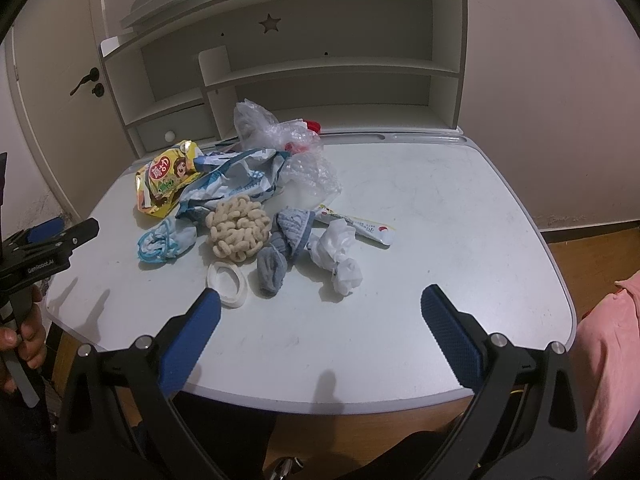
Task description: Collect trash
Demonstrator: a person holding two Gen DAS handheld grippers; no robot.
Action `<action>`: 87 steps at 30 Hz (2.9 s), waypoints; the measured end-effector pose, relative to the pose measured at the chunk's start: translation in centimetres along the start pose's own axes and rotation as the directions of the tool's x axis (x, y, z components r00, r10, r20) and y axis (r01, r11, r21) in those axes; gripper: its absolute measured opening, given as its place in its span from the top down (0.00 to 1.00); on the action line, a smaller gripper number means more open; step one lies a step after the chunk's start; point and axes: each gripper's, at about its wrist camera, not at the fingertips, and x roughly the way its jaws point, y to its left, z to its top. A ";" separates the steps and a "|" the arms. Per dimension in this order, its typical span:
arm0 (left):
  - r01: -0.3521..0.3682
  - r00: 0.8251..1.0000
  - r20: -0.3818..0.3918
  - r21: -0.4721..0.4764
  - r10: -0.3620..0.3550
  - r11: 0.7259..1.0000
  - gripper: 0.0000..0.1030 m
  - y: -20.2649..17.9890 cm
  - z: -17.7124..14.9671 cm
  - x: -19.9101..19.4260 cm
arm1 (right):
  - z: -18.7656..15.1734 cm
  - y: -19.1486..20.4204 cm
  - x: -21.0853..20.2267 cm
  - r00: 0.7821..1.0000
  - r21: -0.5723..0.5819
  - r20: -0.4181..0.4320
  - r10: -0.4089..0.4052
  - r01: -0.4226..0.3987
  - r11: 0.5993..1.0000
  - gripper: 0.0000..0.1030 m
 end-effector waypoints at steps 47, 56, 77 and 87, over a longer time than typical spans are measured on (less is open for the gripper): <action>0.132 0.984 -0.115 -0.018 -0.133 0.991 0.06 2.5 1.9 4.2 | 0.1 -1.3 1.8 0.999 0.010 -0.042 0.013 -0.012 1.000 0.06; 0.101 0.979 -0.177 -0.009 -0.101 0.995 0.06 4.7 9.3 14.3 | 1.2 -2.8 4.2 0.996 0.021 -0.086 0.022 -0.020 1.000 0.06; 0.195 0.965 -0.175 -0.012 -0.194 0.981 0.92 5.6 8.9 15.5 | 5.6 -2.4 13.4 0.905 -0.223 -0.418 0.077 -0.184 0.957 0.59; 0.258 0.965 -0.067 0.094 -0.252 0.962 0.92 1.2 9.6 7.6 | 4.8 -6.5 7.1 0.960 -0.124 -0.273 0.058 -0.095 0.988 0.72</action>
